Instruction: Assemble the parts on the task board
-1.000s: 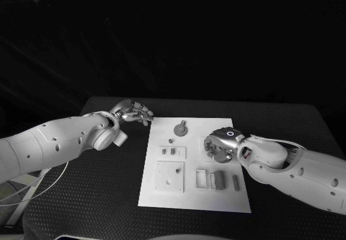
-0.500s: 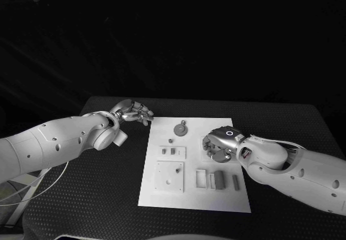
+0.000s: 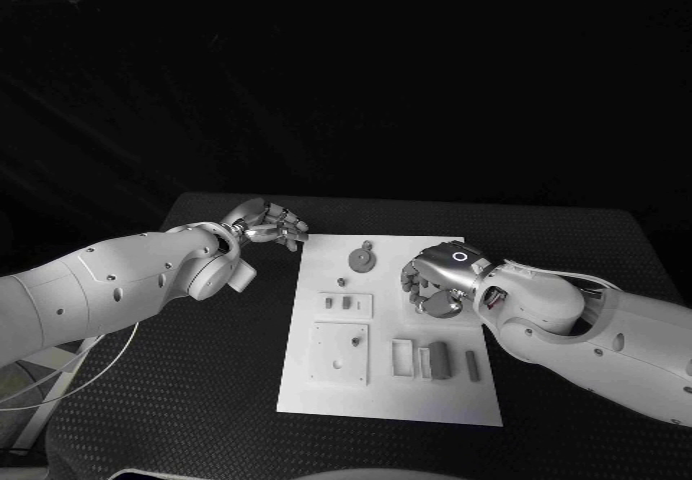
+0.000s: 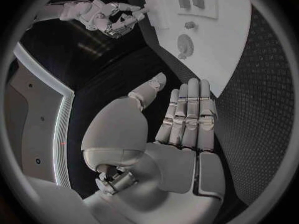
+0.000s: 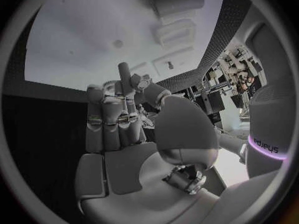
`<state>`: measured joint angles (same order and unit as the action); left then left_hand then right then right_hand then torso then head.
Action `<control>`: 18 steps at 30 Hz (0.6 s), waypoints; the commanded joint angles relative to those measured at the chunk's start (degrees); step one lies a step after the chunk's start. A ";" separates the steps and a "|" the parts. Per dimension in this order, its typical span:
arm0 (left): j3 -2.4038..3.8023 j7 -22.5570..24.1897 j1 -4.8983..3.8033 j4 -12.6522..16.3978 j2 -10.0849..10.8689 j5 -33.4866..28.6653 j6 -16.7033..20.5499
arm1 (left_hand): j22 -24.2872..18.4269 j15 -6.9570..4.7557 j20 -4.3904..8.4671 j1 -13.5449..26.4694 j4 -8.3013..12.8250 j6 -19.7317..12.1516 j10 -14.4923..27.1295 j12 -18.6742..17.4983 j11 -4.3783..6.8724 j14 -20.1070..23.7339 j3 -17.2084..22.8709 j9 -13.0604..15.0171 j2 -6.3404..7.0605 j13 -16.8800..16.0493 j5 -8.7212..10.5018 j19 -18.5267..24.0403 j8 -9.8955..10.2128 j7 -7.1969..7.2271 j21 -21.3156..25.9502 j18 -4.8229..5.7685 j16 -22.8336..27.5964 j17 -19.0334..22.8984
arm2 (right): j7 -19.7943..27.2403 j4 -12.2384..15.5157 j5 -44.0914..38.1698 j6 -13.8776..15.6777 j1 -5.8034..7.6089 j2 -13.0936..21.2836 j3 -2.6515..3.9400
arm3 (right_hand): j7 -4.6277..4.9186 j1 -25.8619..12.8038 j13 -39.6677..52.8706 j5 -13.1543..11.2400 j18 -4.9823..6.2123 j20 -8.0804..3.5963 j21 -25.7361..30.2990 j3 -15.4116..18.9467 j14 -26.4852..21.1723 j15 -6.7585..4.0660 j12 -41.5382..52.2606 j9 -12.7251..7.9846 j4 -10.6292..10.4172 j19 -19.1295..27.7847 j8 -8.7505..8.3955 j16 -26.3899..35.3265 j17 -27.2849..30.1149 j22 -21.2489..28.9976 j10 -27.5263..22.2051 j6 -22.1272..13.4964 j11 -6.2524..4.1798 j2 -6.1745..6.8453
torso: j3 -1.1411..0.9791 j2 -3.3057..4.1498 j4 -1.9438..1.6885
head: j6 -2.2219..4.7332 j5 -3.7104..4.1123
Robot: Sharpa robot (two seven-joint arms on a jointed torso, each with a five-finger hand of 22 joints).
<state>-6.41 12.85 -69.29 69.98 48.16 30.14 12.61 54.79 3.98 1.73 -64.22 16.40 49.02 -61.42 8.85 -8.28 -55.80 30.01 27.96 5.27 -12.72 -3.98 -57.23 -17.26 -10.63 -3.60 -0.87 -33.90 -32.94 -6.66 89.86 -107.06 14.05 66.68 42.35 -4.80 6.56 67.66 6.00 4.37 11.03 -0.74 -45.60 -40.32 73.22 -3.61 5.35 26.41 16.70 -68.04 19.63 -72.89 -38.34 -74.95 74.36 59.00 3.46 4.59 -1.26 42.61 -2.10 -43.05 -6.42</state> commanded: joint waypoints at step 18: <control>0.05 0.46 -0.06 0.16 -0.60 -0.32 -0.56 | -0.11 0.07 -0.12 0.57 -0.08 -0.54 0.32 0.42 -0.01 -0.30 -0.26 -0.10 -0.16 0.12 0.12 -0.08 -0.21 0.07 -0.34 -0.51 0.32 -0.13 | 1.71 3.46 0.78 -0.87 -2.31 -7.61 -0.24 | 0.03 0.53 3.22 0.24 3.97 -0.61 -0.33 -0.41 -0.09 -0.59 1.24 0.13 -0.08 -0.78 0.10 -0.29 -0.11 -1.20 4.18 0.20 -1.26 -1.02 | -0.05 0.00 0.07 | 0.25 -0.92</control>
<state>-6.41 12.82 -69.30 70.08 47.64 30.13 12.61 54.74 3.98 1.73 -64.22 16.40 48.87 -61.42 9.06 -8.27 -55.80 30.01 27.91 5.27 -12.68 -3.98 -57.23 -17.26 -10.48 -3.60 -0.87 -33.90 -32.98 -6.08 93.34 -106.20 13.73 64.63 35.28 -5.02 6.56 67.67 6.00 4.46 11.03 -0.70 -45.60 -40.43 73.12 -3.66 5.36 26.44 16.57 -68.20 19.63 -72.89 -38.39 -74.94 74.36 59.00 3.46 4.60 -1.29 42.62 -1.99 -42.77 -7.11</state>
